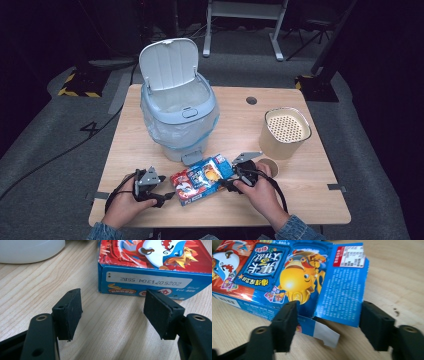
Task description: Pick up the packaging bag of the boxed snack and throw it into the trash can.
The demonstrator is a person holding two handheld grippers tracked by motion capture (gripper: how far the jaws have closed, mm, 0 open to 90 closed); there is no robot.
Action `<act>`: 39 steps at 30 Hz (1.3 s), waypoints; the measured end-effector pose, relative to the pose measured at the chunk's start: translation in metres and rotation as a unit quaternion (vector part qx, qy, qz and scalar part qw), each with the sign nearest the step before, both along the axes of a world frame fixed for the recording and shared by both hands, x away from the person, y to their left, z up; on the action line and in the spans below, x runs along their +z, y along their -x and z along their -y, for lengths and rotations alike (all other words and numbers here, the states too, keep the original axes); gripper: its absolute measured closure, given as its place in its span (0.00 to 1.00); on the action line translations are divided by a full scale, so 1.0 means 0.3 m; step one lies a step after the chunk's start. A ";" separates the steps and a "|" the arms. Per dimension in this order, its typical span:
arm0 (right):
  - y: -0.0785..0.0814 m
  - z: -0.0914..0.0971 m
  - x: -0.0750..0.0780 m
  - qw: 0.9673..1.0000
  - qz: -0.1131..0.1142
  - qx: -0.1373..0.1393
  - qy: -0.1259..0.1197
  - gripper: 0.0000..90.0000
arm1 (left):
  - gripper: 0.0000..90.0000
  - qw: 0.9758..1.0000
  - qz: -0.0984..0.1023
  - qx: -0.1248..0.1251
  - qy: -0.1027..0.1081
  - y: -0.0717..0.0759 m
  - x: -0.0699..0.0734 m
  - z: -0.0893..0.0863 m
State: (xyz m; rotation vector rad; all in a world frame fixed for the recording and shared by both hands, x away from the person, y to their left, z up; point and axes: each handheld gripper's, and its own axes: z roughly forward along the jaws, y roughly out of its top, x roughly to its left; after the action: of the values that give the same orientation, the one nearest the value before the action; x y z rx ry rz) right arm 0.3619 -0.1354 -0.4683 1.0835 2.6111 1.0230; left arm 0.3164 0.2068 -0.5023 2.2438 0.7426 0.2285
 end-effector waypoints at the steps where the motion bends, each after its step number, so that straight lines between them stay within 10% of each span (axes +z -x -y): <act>1: 0.003 0.002 0.005 1.000 0.008 -0.001 0.003 0.45 | 0.35 1.000 0.000 0.000 -0.001 0.000 0.000 0.001; 10: 0.025 -0.010 0.060 0.999 0.025 0.037 -0.018 0.73 | 0.35 1.000 0.003 -0.001 0.002 -0.004 -0.002 0.010; 18: 0.018 -0.038 0.050 0.998 0.045 0.049 0.024 0.91 | 0.35 1.000 0.002 -0.004 0.003 -0.006 -0.002 0.011; 26: -0.006 -0.043 0.028 0.998 0.039 0.030 0.030 0.80 | 0.34 1.000 0.001 -0.006 0.005 -0.006 -0.004 0.013; 32: -0.014 -0.034 0.046 0.998 0.044 0.037 0.020 0.99 | 0.33 1.000 0.000 -0.009 0.005 -0.001 -0.002 0.016; 39: 0.004 -0.013 0.104 0.997 0.072 0.037 -0.009 1.00 | 0.35 1.000 0.000 -0.005 0.004 0.000 -0.001 0.010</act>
State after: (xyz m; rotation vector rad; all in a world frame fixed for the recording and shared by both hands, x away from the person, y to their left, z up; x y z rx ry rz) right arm 0.3608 -0.1315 -0.4371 0.8856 2.5488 1.0976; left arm 0.3164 0.2039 -0.5025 2.2393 0.7318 0.2207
